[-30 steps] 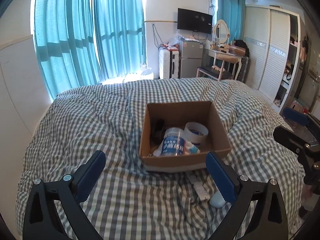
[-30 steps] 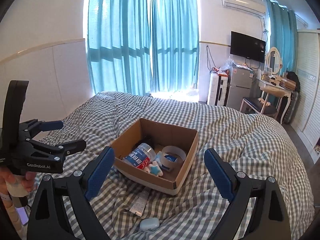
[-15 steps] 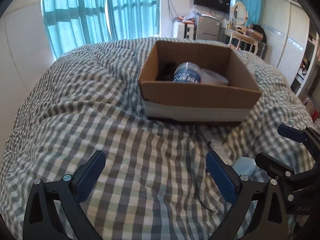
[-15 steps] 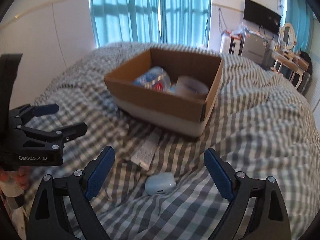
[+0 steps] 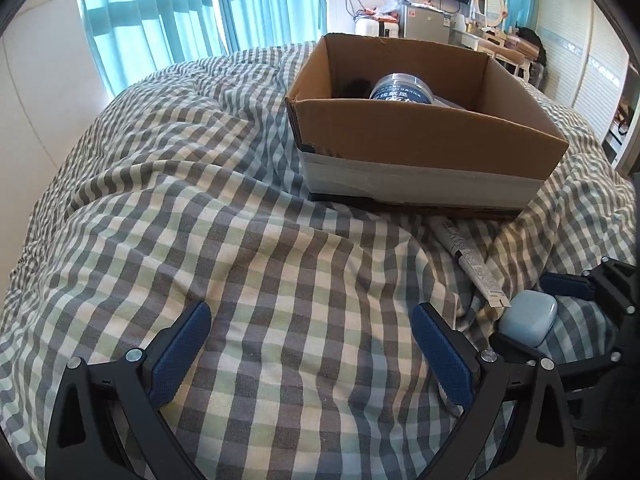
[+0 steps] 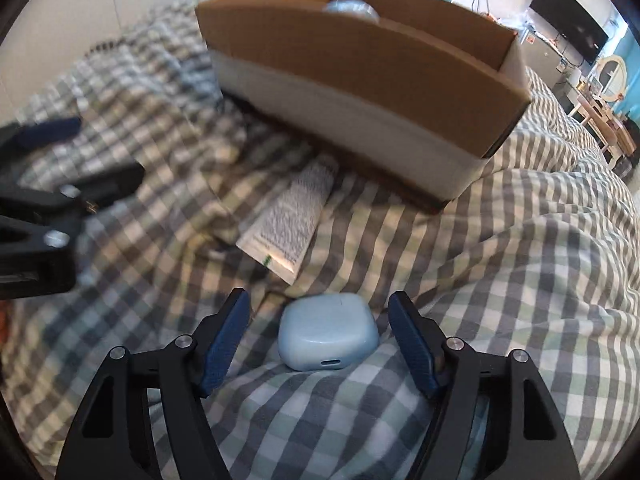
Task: Organize objects
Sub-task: 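Move both tools back toward the white tube and earbud case, then grasp the white earbud case with the right tool while the left grasps the white tube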
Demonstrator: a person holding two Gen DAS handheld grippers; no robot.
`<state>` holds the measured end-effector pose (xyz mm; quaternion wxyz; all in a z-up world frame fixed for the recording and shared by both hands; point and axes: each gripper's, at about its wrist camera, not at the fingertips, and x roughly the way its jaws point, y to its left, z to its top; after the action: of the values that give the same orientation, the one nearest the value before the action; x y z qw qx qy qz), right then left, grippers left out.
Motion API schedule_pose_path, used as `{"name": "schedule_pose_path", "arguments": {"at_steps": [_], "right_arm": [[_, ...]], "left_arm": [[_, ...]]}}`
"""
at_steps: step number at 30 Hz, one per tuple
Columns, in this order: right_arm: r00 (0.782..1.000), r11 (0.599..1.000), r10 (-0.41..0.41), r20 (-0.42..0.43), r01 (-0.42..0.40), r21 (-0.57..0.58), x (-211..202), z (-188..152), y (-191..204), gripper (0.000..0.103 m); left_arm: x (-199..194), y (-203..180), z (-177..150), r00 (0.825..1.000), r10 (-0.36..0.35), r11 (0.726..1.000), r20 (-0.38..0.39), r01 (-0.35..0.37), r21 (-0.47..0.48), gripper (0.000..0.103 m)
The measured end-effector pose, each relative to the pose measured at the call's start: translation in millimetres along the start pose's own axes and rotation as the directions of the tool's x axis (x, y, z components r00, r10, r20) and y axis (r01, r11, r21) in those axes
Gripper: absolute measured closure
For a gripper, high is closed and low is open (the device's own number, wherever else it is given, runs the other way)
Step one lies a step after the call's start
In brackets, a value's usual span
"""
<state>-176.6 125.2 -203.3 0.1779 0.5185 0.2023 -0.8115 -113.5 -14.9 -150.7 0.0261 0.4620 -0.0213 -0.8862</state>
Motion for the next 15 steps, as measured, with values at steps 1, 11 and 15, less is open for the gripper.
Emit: {"name": "schedule_pose_path", "arguments": {"at_steps": [1,11,15], "right_arm": [[1.0,1.0,-0.01,-0.011,0.01,-0.005,2.3,-0.5,1.0,0.031],[0.998,1.0,0.004,0.062,-0.004,0.0,-28.0,-11.7,-1.2,0.052],[0.985,0.999,0.037,0.17,-0.04,0.018,-65.6,-11.0,-12.2,0.052]], "left_arm": [[0.0,-0.2,0.2,1.0,-0.001,1.0,0.001,0.001,-0.001,0.0],[-2.1,-1.5,1.0,1.0,0.016,1.0,-0.003,-0.016,0.011,0.0],[-2.5,-16.7,7.7,0.998,0.064,0.996,-0.005,-0.063,0.066,0.0]]}}
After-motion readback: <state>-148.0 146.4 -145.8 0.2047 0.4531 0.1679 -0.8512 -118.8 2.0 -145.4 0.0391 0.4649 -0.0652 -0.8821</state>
